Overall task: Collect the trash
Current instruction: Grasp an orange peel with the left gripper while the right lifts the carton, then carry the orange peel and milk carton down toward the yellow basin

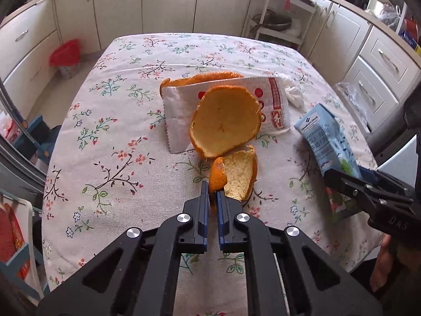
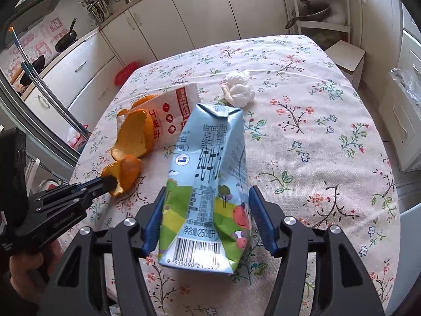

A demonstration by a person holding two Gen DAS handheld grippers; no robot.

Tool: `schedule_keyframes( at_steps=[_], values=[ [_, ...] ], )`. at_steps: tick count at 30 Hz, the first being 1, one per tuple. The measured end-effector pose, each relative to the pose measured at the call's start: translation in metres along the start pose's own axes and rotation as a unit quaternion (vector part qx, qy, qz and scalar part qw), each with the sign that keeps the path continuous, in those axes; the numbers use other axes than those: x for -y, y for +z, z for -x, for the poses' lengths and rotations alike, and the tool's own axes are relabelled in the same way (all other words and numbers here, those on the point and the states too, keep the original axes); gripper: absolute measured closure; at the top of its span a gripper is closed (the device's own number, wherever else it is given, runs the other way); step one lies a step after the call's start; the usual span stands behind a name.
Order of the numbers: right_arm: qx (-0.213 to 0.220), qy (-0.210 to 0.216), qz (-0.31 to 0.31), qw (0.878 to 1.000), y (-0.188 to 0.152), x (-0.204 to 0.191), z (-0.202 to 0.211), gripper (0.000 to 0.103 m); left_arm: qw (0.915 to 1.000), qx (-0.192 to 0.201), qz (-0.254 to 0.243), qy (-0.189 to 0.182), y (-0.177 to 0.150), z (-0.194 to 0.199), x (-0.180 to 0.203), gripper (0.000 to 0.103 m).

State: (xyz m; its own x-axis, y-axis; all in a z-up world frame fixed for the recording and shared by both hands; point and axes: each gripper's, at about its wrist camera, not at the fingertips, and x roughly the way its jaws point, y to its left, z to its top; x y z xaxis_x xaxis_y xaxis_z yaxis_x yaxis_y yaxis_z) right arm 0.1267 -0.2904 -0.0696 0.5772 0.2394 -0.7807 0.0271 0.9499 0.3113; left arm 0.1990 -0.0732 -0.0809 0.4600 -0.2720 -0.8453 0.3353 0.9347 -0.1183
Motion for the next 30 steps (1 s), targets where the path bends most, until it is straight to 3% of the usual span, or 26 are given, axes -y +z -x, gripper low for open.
schedule_keyframes(
  at_steps=[6, 18, 30],
  values=[
    [0.013, -0.008, 0.019, 1.0, -0.002, -0.007, 0.0, 0.043, 0.9999, 0.013, 0.005, 0.004, -0.002, 0.008, -0.003, 0.098],
    [0.013, 0.104, -0.081, 0.991, -0.007, 0.014, 0.014, 0.043, 0.9947, 0.083, 0.058, 0.016, -0.017, 0.073, -0.027, 0.099],
    [0.054, 0.153, -0.083, 0.983, -0.033, 0.011, 0.064, 0.043, 0.9897, 0.119, 0.078, 0.018, -0.064, 0.118, -0.035, 0.099]
  ],
)
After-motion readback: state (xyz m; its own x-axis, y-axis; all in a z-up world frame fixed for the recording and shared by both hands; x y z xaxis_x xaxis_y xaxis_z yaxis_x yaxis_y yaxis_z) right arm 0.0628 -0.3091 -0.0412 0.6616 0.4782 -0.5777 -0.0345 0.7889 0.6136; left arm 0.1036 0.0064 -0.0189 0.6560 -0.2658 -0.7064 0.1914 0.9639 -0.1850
